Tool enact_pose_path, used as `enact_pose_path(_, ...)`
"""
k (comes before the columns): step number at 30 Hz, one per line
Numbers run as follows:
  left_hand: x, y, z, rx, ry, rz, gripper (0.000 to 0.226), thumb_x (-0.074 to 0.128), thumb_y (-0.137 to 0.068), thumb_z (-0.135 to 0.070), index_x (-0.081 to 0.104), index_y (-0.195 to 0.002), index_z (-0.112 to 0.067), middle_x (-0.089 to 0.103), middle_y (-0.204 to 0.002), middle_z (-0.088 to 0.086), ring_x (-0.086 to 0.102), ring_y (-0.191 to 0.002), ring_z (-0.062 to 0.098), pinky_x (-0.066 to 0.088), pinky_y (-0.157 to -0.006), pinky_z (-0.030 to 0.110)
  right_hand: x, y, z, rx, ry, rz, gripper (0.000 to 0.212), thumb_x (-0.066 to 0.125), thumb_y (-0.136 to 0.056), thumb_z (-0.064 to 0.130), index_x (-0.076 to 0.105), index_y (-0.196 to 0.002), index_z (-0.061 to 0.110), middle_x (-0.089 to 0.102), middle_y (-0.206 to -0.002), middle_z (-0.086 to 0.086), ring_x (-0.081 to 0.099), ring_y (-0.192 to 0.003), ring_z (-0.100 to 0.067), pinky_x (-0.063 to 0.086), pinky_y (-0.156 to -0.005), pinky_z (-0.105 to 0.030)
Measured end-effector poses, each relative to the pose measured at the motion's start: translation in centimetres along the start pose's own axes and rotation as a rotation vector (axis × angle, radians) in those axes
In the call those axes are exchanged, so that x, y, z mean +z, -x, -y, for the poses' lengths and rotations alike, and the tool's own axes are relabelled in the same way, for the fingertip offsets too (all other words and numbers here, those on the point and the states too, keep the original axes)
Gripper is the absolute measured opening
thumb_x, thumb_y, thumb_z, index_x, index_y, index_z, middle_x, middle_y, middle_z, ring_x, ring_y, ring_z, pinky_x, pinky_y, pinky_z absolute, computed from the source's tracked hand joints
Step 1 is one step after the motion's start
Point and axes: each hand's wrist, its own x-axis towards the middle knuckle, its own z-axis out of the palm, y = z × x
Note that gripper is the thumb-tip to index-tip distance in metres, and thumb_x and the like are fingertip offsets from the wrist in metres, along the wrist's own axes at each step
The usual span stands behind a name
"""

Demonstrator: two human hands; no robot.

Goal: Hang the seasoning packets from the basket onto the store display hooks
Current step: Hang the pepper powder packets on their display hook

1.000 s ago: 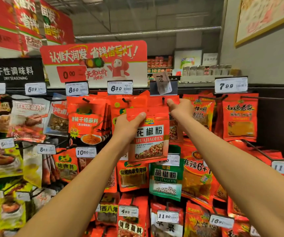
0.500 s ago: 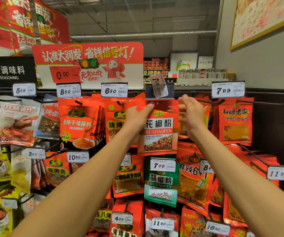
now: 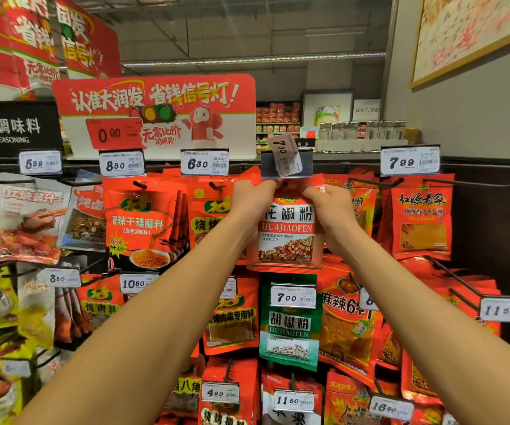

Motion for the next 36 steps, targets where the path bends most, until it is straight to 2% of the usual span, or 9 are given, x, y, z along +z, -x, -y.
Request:
enact_pose_path(7, -0.3, 0.5, -1.5, -0.049, -0.121, -0.005, 0.028, 0.074, -0.085, -0.028, 0.06, -0.102, -0.009, 0.076, -0.086, 0.012, 0.074, -0.066, 0.025, 0.059, -0.05, 0.032, 1.1, 0.0, -0.1, 0.089, -0.069, -0.015, 0.02, 0.077, -0.085, 0.034, 0.068, -0.082, 0.016, 0.077, -0.077, -0.008, 0.077, -0.072, -0.028, 0.062, -0.071, -0.048)
enact_pose_path(13, -0.9, 1.5, -0.6, 0.013, -0.198, -0.062, 0.024, 0.075, -0.086, -0.035, 0.064, -0.089, -0.014, 0.077, -0.083, 0.007, 0.075, -0.075, 0.027, 0.064, -0.074, 0.044, 1.7, -0.2, -0.4, 0.166, -0.085, -0.092, 0.019, 0.077, -0.086, 0.026, 0.067, -0.071, 0.02, 0.077, -0.075, -0.008, 0.076, -0.068, -0.028, 0.063, -0.07, -0.051)
enact_pose_path(16, -1.6, 2.0, 0.9, 0.087, -0.297, -0.084, 0.033, 0.068, -0.091, -0.039, 0.066, -0.108, -0.011, 0.07, -0.092, -0.002, 0.068, -0.084, 0.021, 0.056, -0.069, 0.033, 1.8, -0.9, -1.4, 0.125, 0.072, -0.159, 0.026, 0.075, -0.088, 0.034, 0.064, -0.067, 0.023, 0.076, -0.078, -0.007, 0.076, -0.074, -0.03, 0.063, -0.074, -0.051)
enact_pose_path(19, -2.4, 2.1, 1.5, 0.115, -0.388, -0.132, 0.037, 0.064, -0.093, -0.034, 0.064, -0.124, -0.013, 0.067, -0.116, -0.001, 0.062, -0.107, 0.023, 0.052, -0.085, 0.034, 2.1, -2.6, -1.9, 0.058, 0.354, -0.198, 0.036, 0.066, -0.093, 0.048, 0.068, -0.078, 0.015, 0.073, -0.084, -0.007, 0.07, -0.084, -0.03, 0.055, -0.077, -0.041)
enact_pose_path(22, -3.0, 2.3, 1.7, 0.11, -0.326, -0.084, 0.009, 0.063, -0.089, -0.021, 0.071, -0.089, -0.023, 0.07, -0.087, -0.003, 0.062, -0.079, 0.019, 0.043, -0.059, 0.026, 2.6, -4.9, -2.3, 0.098, 0.466, -0.242, 0.046, 0.063, -0.095, 0.05, 0.073, -0.102, 0.006, 0.073, -0.104, -0.012, 0.067, -0.102, -0.033, 0.052, -0.088, -0.039)
enact_pose_path(25, -3.4, 2.4, 1.9, 0.08, -0.257, -0.032, 0.014, 0.059, -0.09, -0.013, 0.071, -0.084, -0.019, 0.073, -0.089, 0.007, 0.067, -0.074, 0.022, 0.036, -0.046, 0.021, 3.1, -6.7, -2.6, 0.139, 0.477, -0.242, 0.042, 0.065, -0.094, 0.048, 0.071, -0.1, 0.007, 0.071, -0.103, -0.012, 0.066, -0.1, -0.032, 0.054, -0.092, -0.044)
enact_pose_path(28, -3.9, 2.5, 2.0, 0.059, -0.207, -0.027, 0.018, 0.057, -0.091, -0.01, 0.072, -0.083, -0.016, 0.075, -0.09, 0.012, 0.072, -0.081, 0.026, 0.04, -0.047, 0.023, 3.4, -7.7, -2.7, 0.168, 0.49, -0.254, 0.043, 0.066, -0.093, 0.048, 0.07, -0.101, 0.007, 0.07, -0.105, -0.012, 0.065, -0.099, -0.031, 0.054, -0.091, -0.043)
enact_pose_path(33, -5.0, 3.4, 2.6, 0.013, -0.131, 0.028, 0.015, 0.055, -0.094, -0.01, 0.069, -0.092, -0.01, 0.072, -0.079, 0.007, 0.066, -0.062, 0.017, 0.042, -0.051, 0.029, 2.2, -6.2, -3.6, 0.203, 0.391, -0.2, 0.039, 0.062, -0.094, 0.054, 0.064, -0.082, 0.017, 0.071, -0.094, -0.004, 0.069, -0.093, -0.028, 0.054, -0.085, -0.039)
enact_pose_path(36, -5.9, 4.1, 2.7, 0.004, -0.094, 0.059, 0.015, 0.056, -0.095, -0.01, 0.07, -0.091, -0.01, 0.074, -0.071, 0.004, 0.067, -0.06, 0.017, 0.042, -0.052, 0.028, 0.4, -3.4, -3.8, 0.131, 0.489, -0.227, 0.031, 0.057, -0.097, 0.045, 0.068, -0.095, 0.016, 0.073, -0.104, -0.002, 0.068, -0.1, -0.024, 0.053, -0.089, -0.04)
